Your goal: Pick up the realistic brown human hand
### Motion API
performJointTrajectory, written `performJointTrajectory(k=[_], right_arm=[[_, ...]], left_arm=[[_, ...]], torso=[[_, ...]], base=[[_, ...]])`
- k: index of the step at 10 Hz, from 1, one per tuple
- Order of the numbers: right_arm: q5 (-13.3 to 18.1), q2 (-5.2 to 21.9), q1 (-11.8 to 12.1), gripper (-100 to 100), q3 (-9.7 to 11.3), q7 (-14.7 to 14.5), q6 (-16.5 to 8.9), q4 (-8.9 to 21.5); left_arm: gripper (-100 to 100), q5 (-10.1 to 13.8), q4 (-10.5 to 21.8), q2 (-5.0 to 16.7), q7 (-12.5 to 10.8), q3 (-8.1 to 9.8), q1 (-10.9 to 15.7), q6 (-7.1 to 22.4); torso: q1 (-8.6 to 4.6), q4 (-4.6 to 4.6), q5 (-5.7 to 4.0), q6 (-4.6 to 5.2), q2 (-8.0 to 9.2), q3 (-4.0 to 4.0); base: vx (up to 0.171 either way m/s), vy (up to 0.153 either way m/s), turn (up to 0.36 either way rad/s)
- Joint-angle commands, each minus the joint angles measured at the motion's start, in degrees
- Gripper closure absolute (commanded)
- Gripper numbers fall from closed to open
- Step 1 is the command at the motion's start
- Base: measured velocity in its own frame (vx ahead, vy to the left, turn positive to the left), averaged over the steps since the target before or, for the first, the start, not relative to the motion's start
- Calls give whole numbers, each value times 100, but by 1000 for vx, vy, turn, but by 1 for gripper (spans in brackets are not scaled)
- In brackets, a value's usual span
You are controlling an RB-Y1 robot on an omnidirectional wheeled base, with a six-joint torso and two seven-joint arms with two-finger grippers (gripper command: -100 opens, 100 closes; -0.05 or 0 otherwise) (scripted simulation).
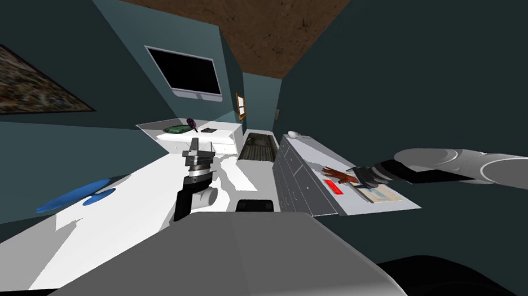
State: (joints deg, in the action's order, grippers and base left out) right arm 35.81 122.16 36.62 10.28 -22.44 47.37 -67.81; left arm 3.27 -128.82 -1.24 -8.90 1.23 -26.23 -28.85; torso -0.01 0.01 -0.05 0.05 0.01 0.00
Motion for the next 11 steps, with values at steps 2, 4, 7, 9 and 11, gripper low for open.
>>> performJointTrajectory(k=[2, 4, 7, 9, 11], right_arm=[[3, -13, 3, 100, 5, -15, -10, 3], [1, -12, 1, 100, 3, -11, -11, 5], [2, -12, 3, 0, 4, -14, -10, 3], [-76, 233, 38, 100, -162, 47, 199, 66], [-56, 203, -40, 0, -66, 52, 148, 18]], left_arm=[[0, 0, 0, 0, 0, 0, 0, 0], [0, 0, 0, 0, 0, 0, 0, 0], [0, 0, 0, 0, 0, 0, 0, 0], [0, 0, 0, 0, 0, 0, 0, 0], [0, 0, 0, 0, 0, 0, 0, 0]], torso=[[-2, 0, -2, -1, 1, 0], [-5, -2, -4, -4, 0, -1], [-5, -1, -2, -2, 0, 0], [-4, 2, 2, 3, 5, 3], [0, 2, 0, 1, 8, 5]], base=[[3, -1, 4], [0, 0, 0], [0, 0, 0], [-17, -1, -103], [-5, 0, -6]])
